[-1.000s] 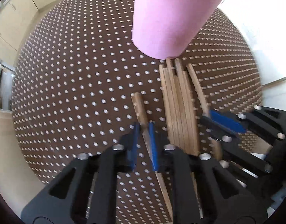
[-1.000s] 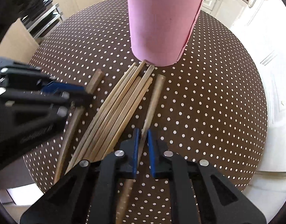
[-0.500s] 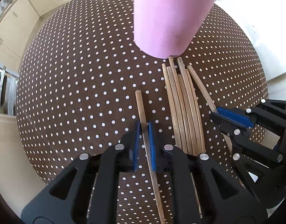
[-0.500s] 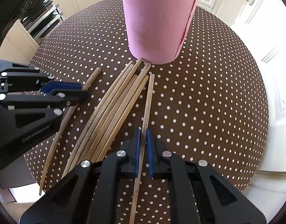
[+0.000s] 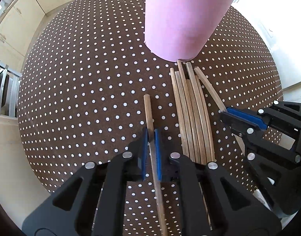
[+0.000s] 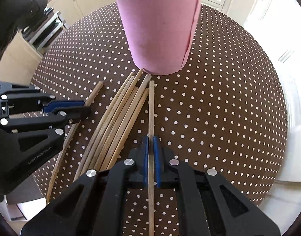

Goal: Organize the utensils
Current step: 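Lift both held chopsticks upright and carry them over the pink cup's opening, then lower both upright chopsticks down into the pink cup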

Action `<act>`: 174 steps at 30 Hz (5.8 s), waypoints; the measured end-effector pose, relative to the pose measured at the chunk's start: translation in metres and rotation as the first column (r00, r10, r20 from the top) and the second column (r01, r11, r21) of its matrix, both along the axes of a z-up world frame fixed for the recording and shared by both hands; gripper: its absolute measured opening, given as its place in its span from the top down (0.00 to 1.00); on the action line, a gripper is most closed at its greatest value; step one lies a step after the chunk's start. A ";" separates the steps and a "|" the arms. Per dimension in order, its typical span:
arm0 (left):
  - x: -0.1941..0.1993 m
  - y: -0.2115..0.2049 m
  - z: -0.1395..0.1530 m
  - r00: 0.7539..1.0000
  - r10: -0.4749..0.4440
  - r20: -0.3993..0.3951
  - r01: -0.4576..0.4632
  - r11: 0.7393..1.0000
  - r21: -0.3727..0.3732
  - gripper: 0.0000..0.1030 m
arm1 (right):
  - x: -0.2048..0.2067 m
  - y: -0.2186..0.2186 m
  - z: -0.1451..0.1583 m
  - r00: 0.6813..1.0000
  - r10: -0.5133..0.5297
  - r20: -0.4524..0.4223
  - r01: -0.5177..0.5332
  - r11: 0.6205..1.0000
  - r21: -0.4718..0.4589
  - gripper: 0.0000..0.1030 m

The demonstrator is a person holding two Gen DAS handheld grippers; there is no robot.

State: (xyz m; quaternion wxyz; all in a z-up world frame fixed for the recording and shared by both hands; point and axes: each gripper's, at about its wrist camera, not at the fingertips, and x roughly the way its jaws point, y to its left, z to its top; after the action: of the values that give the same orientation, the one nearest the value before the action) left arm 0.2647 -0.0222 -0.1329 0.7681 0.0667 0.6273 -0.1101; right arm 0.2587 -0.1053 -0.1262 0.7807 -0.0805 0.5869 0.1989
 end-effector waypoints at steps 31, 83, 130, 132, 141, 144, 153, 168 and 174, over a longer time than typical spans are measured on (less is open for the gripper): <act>-0.045 0.024 0.102 0.972 0.050 0.229 -0.030 0.995 -0.091 0.94 | -0.028 -0.048 0.092 0.965 -0.135 0.224 0.104 0.984 0.147 0.96; -0.076 0.009 0.258 0.808 0.122 0.576 -0.045 0.988 -0.146 0.94 | -0.068 -0.053 0.218 0.649 -0.255 0.717 0.143 0.966 0.214 0.96; 0.037 0.022 0.242 0.795 0.257 0.550 -0.106 0.951 -0.292 0.94 | 0.033 -0.078 0.204 0.532 -0.529 0.661 0.159 0.830 0.535 0.96; 0.042 0.026 0.235 0.803 0.263 0.535 -0.113 0.948 -0.297 0.94 | 0.039 -0.077 0.199 0.531 -0.534 0.657 0.167 0.827 0.537 0.96; 0.051 0.029 0.203 0.826 0.249 0.506 -0.112 0.952 -0.286 0.94 | 0.052 -0.072 0.174 0.563 -0.529 0.635 0.188 0.830 0.525 0.96; 0.053 0.028 0.195 0.829 0.249 0.501 -0.115 0.952 -0.283 0.94 | 0.054 -0.069 0.169 0.557 -0.522 0.646 0.195 0.838 0.509 0.96; 0.044 0.026 0.188 0.781 0.257 0.569 -0.122 0.957 -0.264 0.93 | 0.057 -0.072 0.150 0.561 -0.525 0.640 0.218 0.840 0.498 0.96; 0.035 0.026 0.182 0.731 0.251 0.635 -0.126 0.964 -0.236 0.90 | 0.055 -0.080 0.154 0.594 -0.540 0.597 0.213 0.821 0.530 0.96; 0.039 0.024 0.176 0.769 0.239 0.593 -0.101 0.961 -0.257 0.90 | 0.032 -0.081 0.192 0.482 -0.558 0.676 0.136 0.809 0.571 0.96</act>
State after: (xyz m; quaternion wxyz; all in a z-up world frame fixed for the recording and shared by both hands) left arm 0.3037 0.0014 0.0432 0.9404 -0.0397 0.3289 -0.0771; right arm 0.2911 -0.1866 0.0663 0.9804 0.1409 0.0966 0.0979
